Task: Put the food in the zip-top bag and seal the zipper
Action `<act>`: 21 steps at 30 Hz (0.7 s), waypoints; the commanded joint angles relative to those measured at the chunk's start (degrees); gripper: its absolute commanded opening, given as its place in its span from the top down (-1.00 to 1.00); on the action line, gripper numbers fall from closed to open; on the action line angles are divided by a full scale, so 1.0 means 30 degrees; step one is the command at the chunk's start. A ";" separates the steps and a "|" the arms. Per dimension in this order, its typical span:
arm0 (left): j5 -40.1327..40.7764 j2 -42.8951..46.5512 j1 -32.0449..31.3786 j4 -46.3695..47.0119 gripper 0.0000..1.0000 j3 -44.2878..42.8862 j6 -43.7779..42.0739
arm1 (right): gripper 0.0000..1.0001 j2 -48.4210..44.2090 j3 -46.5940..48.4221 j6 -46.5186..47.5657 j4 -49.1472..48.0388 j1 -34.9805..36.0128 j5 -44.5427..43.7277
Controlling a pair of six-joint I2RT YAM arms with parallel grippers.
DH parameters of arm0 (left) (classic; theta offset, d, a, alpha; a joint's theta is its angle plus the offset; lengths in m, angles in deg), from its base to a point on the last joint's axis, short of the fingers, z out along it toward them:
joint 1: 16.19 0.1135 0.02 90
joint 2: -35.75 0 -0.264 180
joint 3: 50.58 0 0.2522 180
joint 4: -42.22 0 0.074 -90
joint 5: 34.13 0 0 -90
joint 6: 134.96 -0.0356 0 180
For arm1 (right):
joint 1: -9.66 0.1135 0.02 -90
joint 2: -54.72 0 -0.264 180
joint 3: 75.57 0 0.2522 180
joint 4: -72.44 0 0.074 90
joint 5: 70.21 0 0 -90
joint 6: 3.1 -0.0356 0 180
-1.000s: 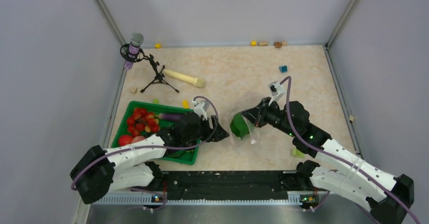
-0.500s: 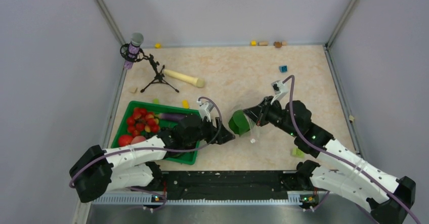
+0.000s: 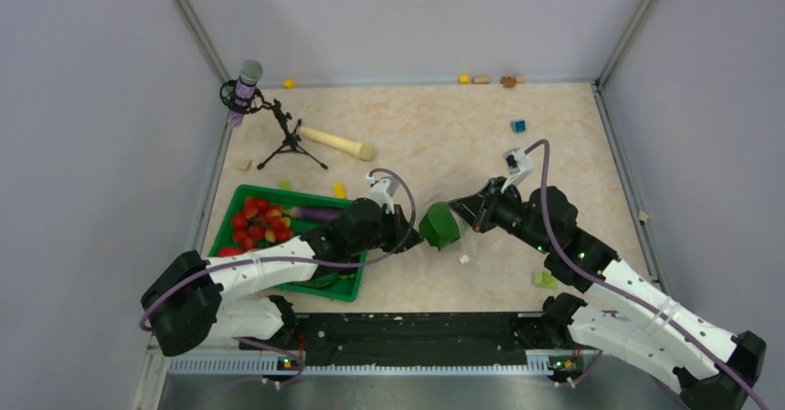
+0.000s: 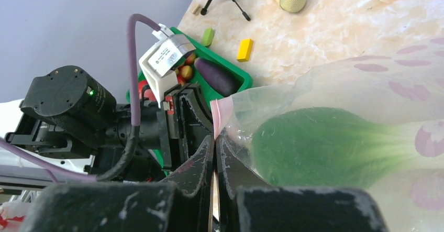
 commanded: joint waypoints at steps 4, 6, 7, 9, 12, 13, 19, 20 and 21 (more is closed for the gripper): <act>0.1028 0.0816 -0.0104 -0.1039 1.00 -0.1559 -0.0591 | 1.00 -0.0623 0.1705 0.0790 0.1464 -0.0132 -0.1521; 0.1153 0.1115 -0.0126 -0.1501 1.00 -0.2259 -0.1069 | 1.00 -0.0551 0.2298 0.1213 0.2962 -0.0132 -0.2515; 0.1214 0.1230 -0.0132 -0.1830 1.00 -0.2762 -0.1362 | 1.00 -0.0529 0.2721 0.1408 0.3837 -0.0132 -0.2959; 0.1281 0.1252 -0.0133 -0.2564 1.00 -0.4140 -0.2138 | 1.00 -0.0661 0.3574 0.1654 0.5343 -0.0128 -0.4218; 0.1191 0.0784 -0.0133 -0.3522 1.00 -0.6798 -0.3283 | 1.00 -0.0960 0.4945 0.1957 0.6989 -0.0132 -0.6019; 0.1095 0.0390 -0.0133 -0.4403 1.00 -0.7742 -0.3616 | 1.00 -0.1059 0.5348 0.1985 0.7573 -0.0146 -0.6546; 0.1132 -0.1855 -0.0133 -0.6442 1.00 -1.2764 -0.5172 | 1.00 -0.1963 0.6792 0.2026 0.9433 -0.0126 -0.9697; 0.1065 -0.2265 -0.0133 -0.6421 1.00 -1.3318 -0.5350 | 1.00 -0.2031 0.7109 0.2070 0.9783 -0.0131 -1.0444; 0.1006 -0.2752 -0.0133 -0.6349 1.00 -1.3859 -0.5570 | 1.00 -0.2105 0.7423 0.2178 1.0065 -0.0131 -1.1113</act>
